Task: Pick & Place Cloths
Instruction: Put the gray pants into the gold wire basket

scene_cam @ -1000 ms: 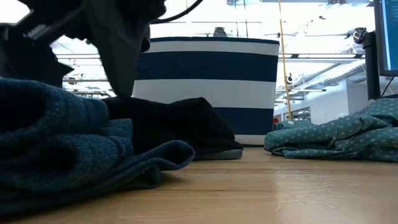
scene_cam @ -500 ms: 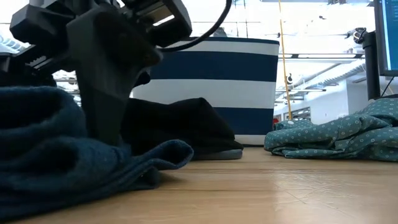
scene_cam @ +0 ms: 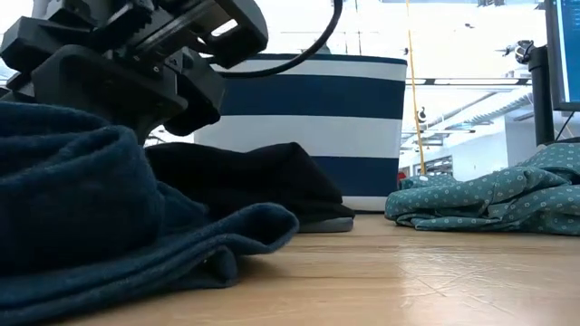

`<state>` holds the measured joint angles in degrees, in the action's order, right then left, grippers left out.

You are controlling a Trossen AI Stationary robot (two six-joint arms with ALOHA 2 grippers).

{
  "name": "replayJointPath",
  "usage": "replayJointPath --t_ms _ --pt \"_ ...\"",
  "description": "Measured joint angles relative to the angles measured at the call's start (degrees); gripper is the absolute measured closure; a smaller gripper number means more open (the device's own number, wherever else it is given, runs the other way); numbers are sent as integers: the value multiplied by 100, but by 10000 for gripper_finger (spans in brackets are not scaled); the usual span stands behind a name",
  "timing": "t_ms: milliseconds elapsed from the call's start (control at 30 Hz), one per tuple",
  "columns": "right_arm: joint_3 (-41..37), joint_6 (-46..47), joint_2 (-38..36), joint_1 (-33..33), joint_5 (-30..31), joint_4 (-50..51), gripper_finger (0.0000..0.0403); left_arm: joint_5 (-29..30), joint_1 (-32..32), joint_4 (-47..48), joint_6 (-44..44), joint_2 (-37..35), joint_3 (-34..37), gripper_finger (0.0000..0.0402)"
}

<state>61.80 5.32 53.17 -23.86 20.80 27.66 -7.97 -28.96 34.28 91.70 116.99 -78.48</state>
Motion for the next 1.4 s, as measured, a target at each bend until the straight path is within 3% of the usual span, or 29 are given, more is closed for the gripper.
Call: replayJointPath --t_ms 300,933,1100,1400 --pt "0 -2 0 0 4 0 403 11 -42 -64 -464 -48 11 396" --pt "0 -151 -2 0 11 -1 403 -98 -163 -644 -557 -338 15 400" --pt "0 -155 -2 -1 11 0 403 186 -195 -598 -563 -658 15 400" --pt "0 -173 -2 -2 11 -2 403 1244 -223 -631 -943 -1480 15 401"
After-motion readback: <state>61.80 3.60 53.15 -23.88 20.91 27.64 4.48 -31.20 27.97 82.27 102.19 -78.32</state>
